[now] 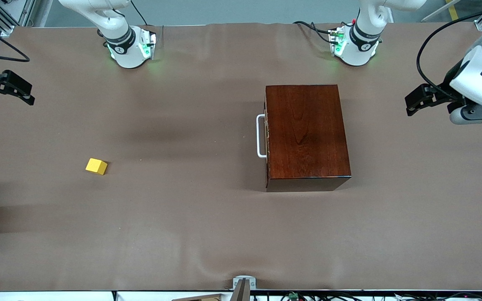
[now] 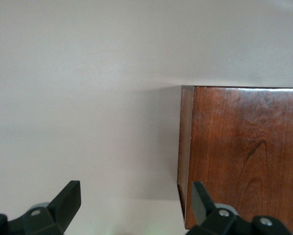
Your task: Open drawer, take yellow block, close drawer
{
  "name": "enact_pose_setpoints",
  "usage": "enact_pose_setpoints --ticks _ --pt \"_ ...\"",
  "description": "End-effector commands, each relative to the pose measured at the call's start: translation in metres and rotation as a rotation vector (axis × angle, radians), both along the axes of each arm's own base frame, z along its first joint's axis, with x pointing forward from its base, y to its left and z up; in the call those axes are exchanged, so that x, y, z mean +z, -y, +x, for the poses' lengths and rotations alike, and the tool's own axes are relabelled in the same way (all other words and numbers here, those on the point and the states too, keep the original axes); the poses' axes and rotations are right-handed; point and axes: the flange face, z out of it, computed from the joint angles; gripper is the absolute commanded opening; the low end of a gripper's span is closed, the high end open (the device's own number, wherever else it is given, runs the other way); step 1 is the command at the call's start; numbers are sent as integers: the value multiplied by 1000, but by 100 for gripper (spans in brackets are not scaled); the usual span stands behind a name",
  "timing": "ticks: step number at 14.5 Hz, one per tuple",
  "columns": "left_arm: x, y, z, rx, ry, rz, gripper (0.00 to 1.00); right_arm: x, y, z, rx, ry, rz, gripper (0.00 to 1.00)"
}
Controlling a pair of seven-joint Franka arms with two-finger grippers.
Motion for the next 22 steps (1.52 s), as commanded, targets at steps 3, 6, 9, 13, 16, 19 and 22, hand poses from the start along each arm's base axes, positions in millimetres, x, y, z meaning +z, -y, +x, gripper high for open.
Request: enact_pose_setpoints --ticks 3,6,9,13,16,19,22 --pt "-6 1 -38 -45 24 -9 100 -1 2 4 24 -13 14 100" --pt "-11 7 -57 -52 50 8 100 0 -1 3 18 -15 15 100" --pt "-9 3 -60 -80 65 12 100 0 -3 3 19 -16 32 100" --pt "4 -15 -60 -78 66 8 100 -2 -2 4 14 -20 63 100" --pt "18 -21 -56 -97 86 1 100 -2 -1 3 11 -21 63 100" --pt "21 -22 -53 -91 82 -1 100 -2 -1 3 11 -23 63 100" --pt "20 -25 -53 -89 76 0 100 -2 -1 2 11 -26 63 100"
